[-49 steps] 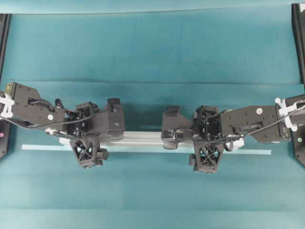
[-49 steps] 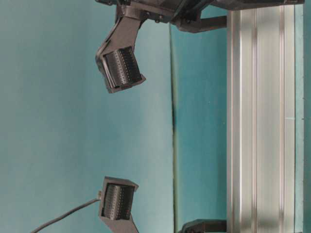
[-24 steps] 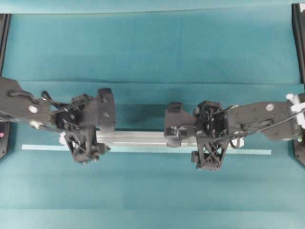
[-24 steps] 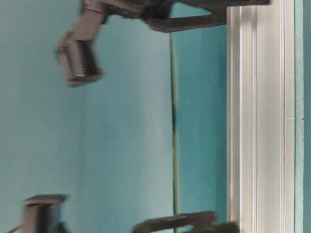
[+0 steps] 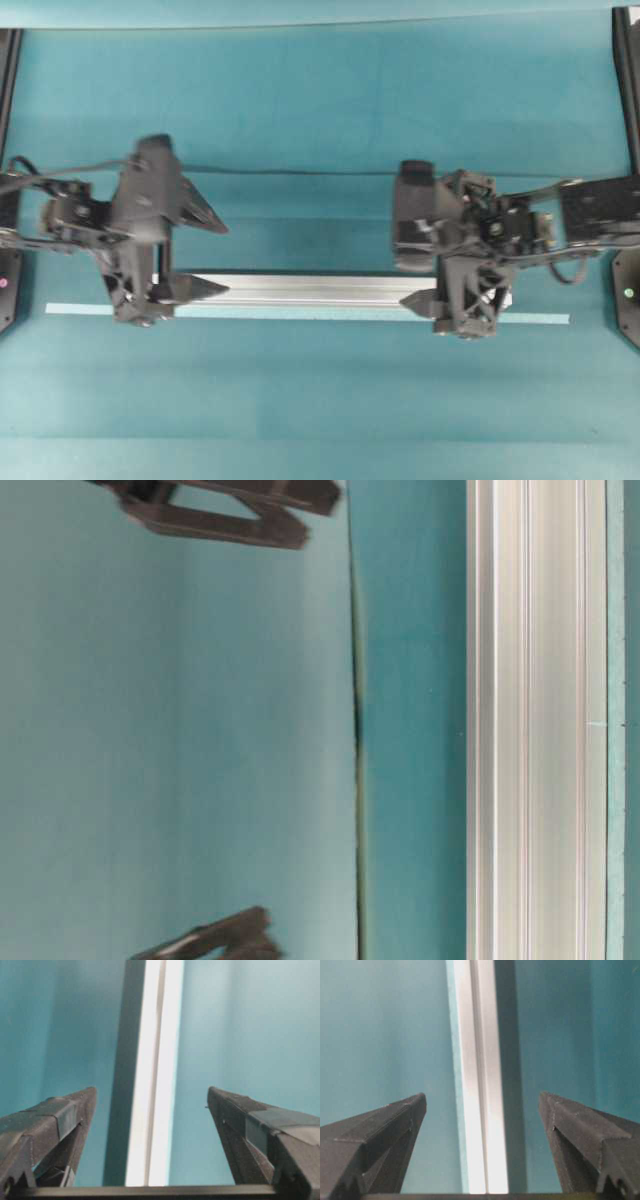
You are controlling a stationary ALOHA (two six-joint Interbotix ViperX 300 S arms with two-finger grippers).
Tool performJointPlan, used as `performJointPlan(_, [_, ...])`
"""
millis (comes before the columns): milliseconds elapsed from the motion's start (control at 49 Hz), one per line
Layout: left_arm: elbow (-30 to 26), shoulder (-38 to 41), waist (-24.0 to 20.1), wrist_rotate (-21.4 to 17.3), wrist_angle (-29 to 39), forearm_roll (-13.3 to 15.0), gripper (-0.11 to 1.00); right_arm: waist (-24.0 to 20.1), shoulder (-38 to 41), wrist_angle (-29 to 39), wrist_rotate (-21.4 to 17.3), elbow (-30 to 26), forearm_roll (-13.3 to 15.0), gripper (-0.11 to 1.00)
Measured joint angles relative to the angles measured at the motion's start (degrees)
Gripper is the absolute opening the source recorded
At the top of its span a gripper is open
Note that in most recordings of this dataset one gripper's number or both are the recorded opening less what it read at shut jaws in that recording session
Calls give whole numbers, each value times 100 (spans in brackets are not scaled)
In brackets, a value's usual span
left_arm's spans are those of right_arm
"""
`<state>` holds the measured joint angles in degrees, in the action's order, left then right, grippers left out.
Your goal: Lift the metal rail with both hands.
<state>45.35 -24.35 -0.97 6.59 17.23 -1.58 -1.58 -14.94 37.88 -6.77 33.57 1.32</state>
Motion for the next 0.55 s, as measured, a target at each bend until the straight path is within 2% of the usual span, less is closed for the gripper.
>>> performJointPlan(347, [193,-817,-62,0,-53,0,99,123,-835,-9,-9,246,35,93])
performJointPlan(551, [325,-1274,-62,9,-53,0,99,299,-1547,-413,-9,624,44,93])
